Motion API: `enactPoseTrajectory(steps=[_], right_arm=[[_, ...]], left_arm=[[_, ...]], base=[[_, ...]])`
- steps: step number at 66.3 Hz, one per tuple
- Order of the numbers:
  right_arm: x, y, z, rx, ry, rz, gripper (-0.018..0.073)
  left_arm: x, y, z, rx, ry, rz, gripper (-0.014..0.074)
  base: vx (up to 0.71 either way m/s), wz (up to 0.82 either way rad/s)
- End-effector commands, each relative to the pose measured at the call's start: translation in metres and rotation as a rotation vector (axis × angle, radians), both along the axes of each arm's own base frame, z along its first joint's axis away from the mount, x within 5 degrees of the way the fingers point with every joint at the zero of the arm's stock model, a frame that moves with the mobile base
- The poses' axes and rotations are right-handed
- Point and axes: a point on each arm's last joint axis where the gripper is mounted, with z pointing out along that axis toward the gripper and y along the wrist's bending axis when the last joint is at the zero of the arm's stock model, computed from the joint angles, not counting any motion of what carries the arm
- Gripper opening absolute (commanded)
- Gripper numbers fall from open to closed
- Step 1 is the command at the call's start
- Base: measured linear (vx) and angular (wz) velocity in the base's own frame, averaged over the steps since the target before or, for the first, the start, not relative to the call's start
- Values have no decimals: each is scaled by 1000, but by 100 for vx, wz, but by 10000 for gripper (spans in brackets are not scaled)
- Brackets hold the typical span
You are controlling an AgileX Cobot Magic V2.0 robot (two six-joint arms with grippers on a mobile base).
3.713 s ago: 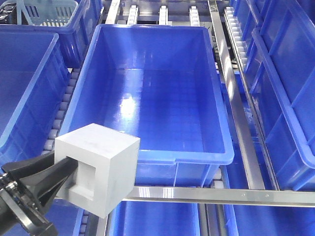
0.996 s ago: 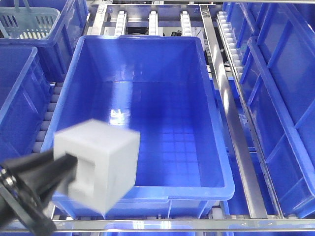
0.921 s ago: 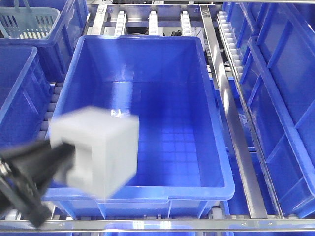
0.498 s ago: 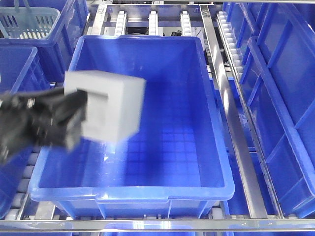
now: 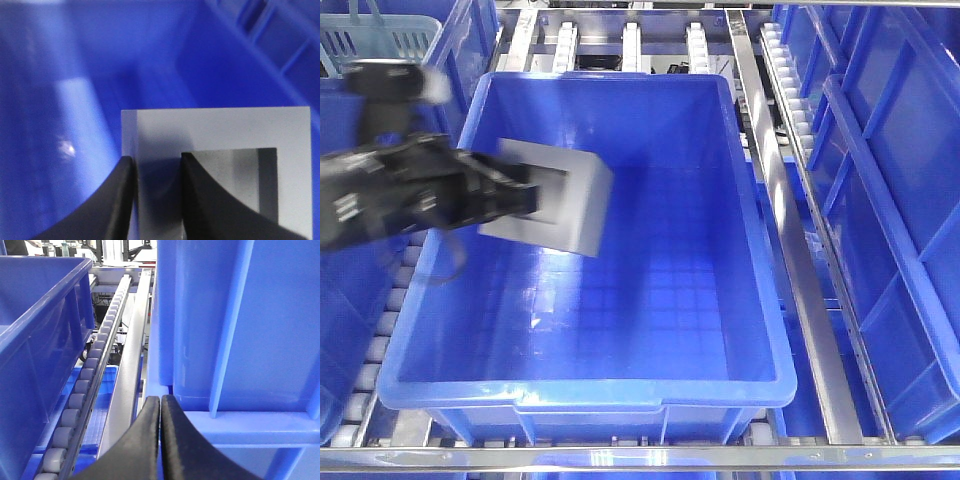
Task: Sort gray base to blue bin
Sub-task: 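Lower the gray block into the blue bin with the left gripper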
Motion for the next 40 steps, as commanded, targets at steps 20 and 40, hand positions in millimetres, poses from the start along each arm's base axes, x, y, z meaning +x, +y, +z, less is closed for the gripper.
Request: enactPoseTrajectory(steps=[20,40], right_arm=[[0,0,3,-14,-74,1,-9],[0,0,3,-14,-74,1,-9]], left_arm=[[66,-36,-12,42,160,-58,52],[90,-48,-53,90,286,-72,92]], base=[[0,0],[0,0]])
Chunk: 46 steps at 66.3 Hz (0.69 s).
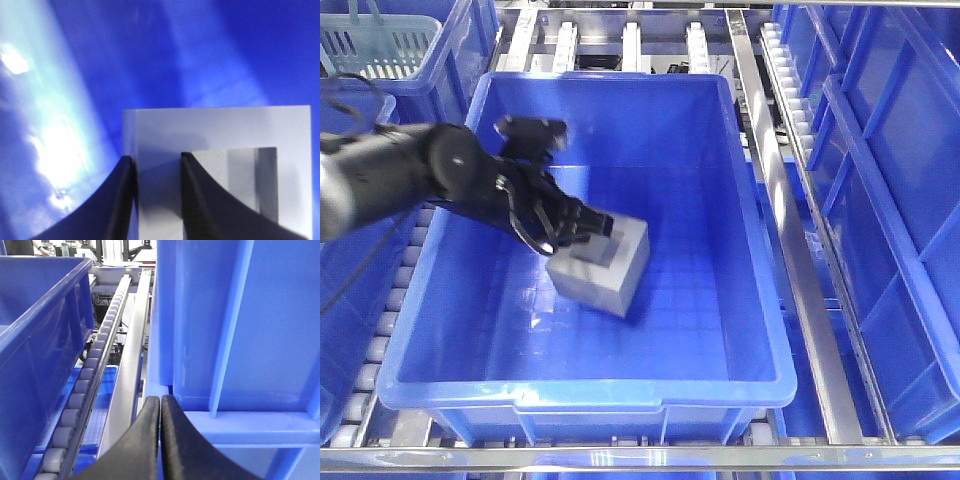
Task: Sort gray base to blue bin
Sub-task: 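Lower the gray block into the blue bin with the left gripper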
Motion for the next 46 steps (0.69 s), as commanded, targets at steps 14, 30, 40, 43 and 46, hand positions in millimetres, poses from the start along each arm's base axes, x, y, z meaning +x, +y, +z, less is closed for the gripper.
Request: enactPoseTrajectory(steps=[14,30,40,43,46], right_arm=[[0,0,3,-14,-74,1,-9],[0,0,3,-14,-74,1,-9],[0,0,3,-14,-74,1,-9],[0,0,3,-14,-74,1,-9],[0,0,3,-14,-74,1,-9]], left_arm=[[8,-3,12,-46,-53,24,188],[7,-3,10,-42,-41,22,325],[7,-3,11,-42,-43,20,377],[7,-3,12,-42,-45,19,382],[6,-2,15,-43,-51,17,382]], base=[[0,0],[0,0],[0,0],[0,0],[0,0]])
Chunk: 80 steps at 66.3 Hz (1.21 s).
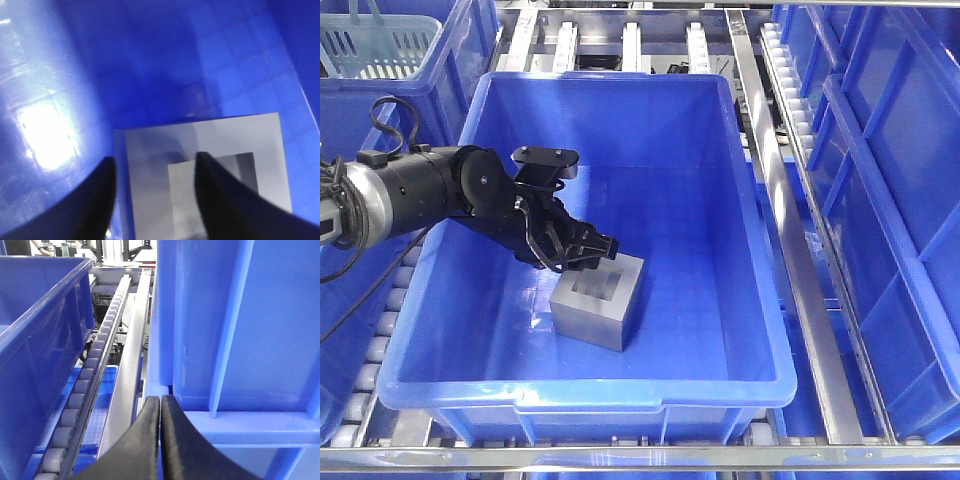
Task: Sort gray base to blue bin
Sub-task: 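Lower the gray block into the blue bin with the left gripper, then open the left gripper and lift it away from the block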
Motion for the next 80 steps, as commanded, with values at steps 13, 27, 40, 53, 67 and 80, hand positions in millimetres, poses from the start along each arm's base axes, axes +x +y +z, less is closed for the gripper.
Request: enactPoseTrajectory(steps=[13,27,40,53,67,80], right_arm=[[0,0,3,-14,-74,1,-9],[0,0,3,-14,-74,1,-9],[0,0,3,-14,-74,1,-9],[0,0,3,-14,-74,1,-9],[0,0,3,-14,-74,1,-9],[0,0,3,-14,-74,1,-9]], left_arm=[[-7,4,55,-69,-138,10,381],[-22,11,81,-54,-164,-15,381],[-41,20,97,-56,-212,-20,381],[-65,35,96,-85,-312,23,381],[-100,56,90,-110,-466,66,381],[-139,78,88,-149,-586,110,381]], base=[[0,0],[0,0],[0,0],[0,0],[0,0],[0,0]])
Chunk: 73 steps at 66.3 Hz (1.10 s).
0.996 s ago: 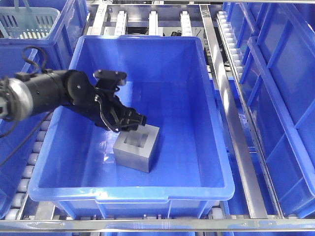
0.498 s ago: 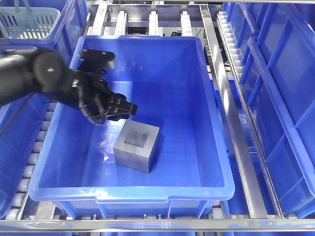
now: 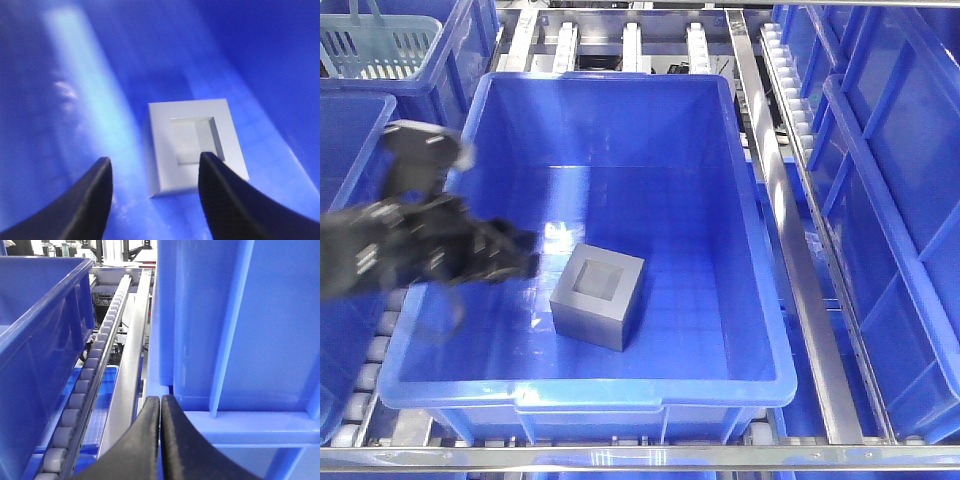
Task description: Sort gray base to blue bin
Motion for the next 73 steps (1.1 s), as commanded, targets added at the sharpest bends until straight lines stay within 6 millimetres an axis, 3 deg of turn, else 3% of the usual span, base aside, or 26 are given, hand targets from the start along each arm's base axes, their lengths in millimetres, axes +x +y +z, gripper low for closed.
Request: enactPoseTrajectory(steps=[1,35,49,58,73], right_arm=[[0,0,3,-14,-74,1,-9],[0,0,3,-14,-74,1,-9],[0,0,3,-14,-74,1,-9],[0,0,3,-14,-74,1,-9],[0,0,3,-14,-74,1,-9]], left_arm=[[-18,12,24,-87,-192,46,381],[-119,63,45,-254,-556,97,364],[-159,78,45,-208,-663,49,316],[-169,81,35,-115,-656,13,286],[-168,81,31,-99,-618,6,241]], base=[[0,0],[0,0],[0,0],[0,0],[0,0]])
